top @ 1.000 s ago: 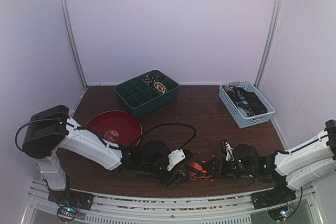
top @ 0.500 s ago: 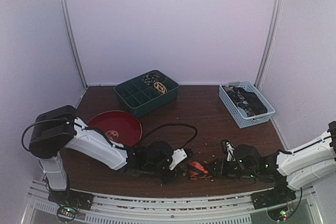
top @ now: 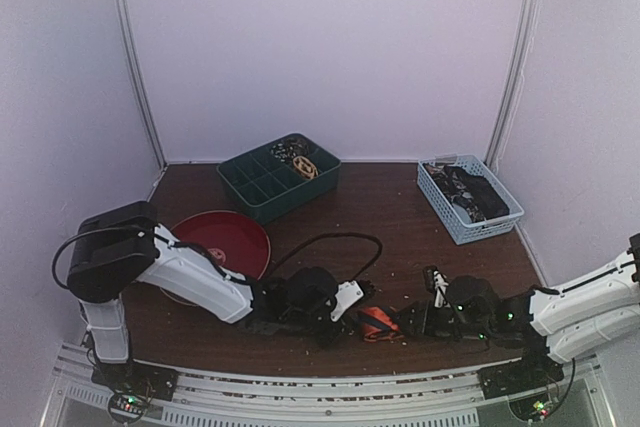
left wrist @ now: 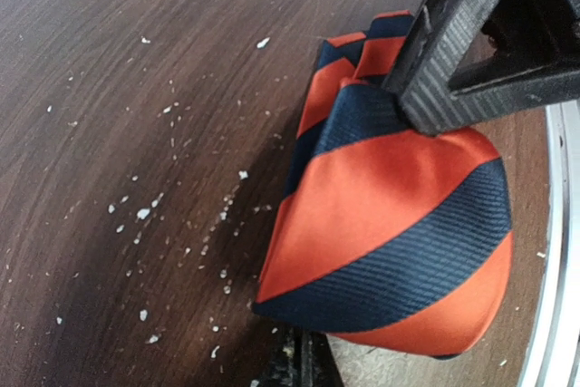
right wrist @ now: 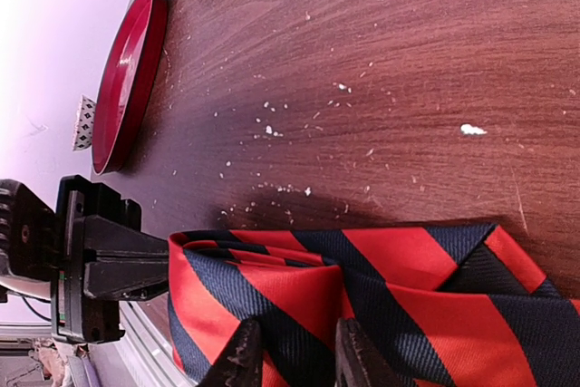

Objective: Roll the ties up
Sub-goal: Roll the tie at the center of the board.

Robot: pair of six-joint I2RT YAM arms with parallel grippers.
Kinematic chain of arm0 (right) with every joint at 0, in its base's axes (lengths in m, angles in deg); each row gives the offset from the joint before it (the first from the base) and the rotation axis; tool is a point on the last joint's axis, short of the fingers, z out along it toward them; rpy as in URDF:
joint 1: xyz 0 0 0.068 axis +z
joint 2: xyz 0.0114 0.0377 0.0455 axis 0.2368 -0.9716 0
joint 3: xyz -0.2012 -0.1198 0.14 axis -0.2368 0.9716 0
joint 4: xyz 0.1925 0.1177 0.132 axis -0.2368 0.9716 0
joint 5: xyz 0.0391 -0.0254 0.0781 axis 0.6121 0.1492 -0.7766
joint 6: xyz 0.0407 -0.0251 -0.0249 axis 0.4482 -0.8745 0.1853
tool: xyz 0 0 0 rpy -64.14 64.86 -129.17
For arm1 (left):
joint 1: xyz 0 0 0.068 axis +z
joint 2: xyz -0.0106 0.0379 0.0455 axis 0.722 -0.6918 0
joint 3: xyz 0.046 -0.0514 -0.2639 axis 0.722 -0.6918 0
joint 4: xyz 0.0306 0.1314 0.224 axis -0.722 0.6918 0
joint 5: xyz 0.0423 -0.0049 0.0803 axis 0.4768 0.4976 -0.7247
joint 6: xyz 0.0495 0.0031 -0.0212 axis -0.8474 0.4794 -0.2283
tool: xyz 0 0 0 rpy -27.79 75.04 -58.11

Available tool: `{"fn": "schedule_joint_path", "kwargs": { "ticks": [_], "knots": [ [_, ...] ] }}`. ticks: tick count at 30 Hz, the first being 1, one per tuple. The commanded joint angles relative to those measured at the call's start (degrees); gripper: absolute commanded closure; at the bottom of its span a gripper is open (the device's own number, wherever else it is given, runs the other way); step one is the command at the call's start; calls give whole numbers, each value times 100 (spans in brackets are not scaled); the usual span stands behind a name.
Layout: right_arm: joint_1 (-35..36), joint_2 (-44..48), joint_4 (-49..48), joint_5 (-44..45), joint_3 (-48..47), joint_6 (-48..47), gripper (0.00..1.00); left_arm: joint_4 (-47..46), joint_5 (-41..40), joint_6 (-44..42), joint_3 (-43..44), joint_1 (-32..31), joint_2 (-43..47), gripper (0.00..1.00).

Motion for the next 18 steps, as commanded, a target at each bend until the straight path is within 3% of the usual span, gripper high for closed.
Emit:
{"fn": "schedule_joint_path", "kwargs": {
  "ticks": [1, 18],
  "knots": [
    [44, 4, 508, 136, 163, -97, 72, -409, 201, 117, 153, 29, -80, 100],
    [41, 375, 1001, 203, 97, -418, 77, -322, 332, 99, 398, 30, 199, 100]
  ]
}}
